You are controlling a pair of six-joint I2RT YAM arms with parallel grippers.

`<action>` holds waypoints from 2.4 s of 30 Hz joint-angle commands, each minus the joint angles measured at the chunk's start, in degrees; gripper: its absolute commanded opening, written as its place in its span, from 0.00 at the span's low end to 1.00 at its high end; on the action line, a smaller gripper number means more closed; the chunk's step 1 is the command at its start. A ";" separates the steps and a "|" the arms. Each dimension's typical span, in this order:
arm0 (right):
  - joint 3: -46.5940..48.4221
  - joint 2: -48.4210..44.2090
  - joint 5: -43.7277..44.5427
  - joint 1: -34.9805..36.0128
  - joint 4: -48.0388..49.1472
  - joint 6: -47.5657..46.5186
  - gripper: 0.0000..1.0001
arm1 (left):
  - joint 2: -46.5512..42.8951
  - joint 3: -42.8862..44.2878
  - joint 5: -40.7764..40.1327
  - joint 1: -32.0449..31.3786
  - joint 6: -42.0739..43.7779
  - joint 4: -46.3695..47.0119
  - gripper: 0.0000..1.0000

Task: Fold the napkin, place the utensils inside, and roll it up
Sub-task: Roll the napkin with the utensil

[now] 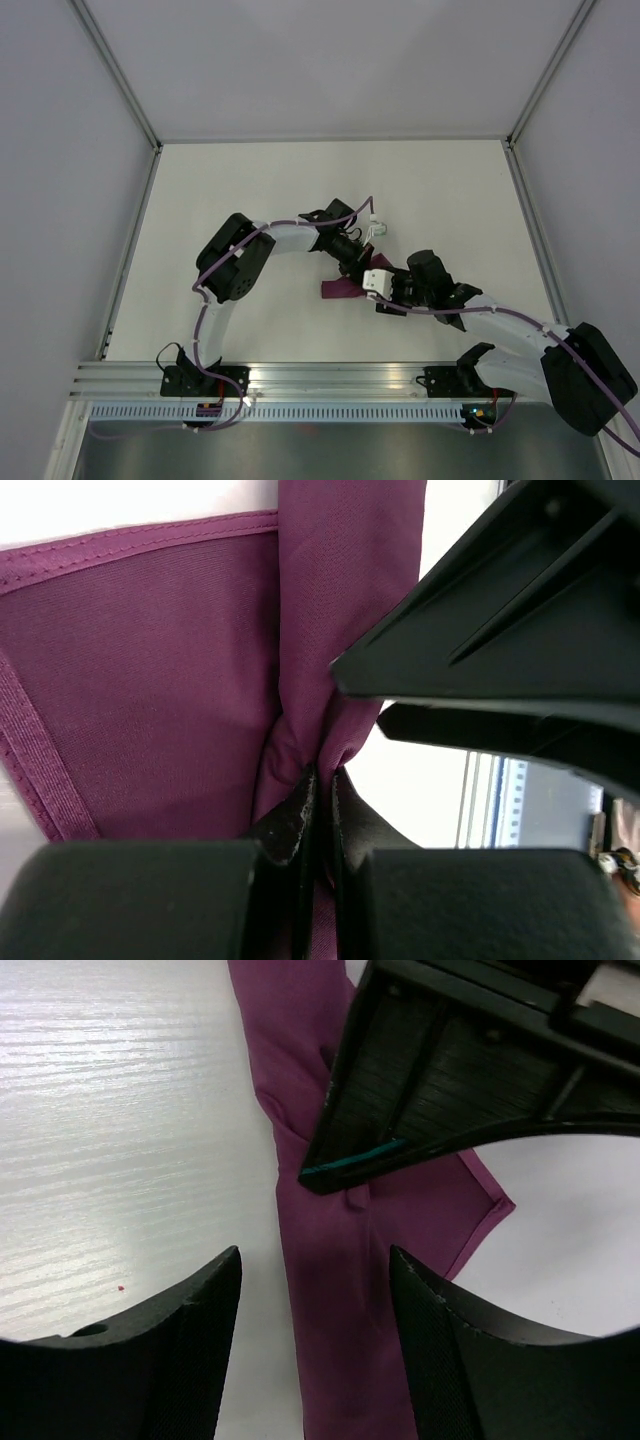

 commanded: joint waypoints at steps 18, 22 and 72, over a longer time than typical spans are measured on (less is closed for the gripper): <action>0.08 7.98 8.51 4.58 3.49 0.54 0.10 | -2.99 -7.59 -9.99 5.12 -22.41 7.15 0.24; 1.84 10.00 5.10 3.62 -0.81 -0.17 0.06 | -8.35 -14.02 -9.54 7.50 -30.88 19.73 0.25; 47.28 58.61 -20.23 -14.14 -55.58 -21.88 0.04 | -24.09 -39.87 -52.62 -22.91 31.95 52.35 0.62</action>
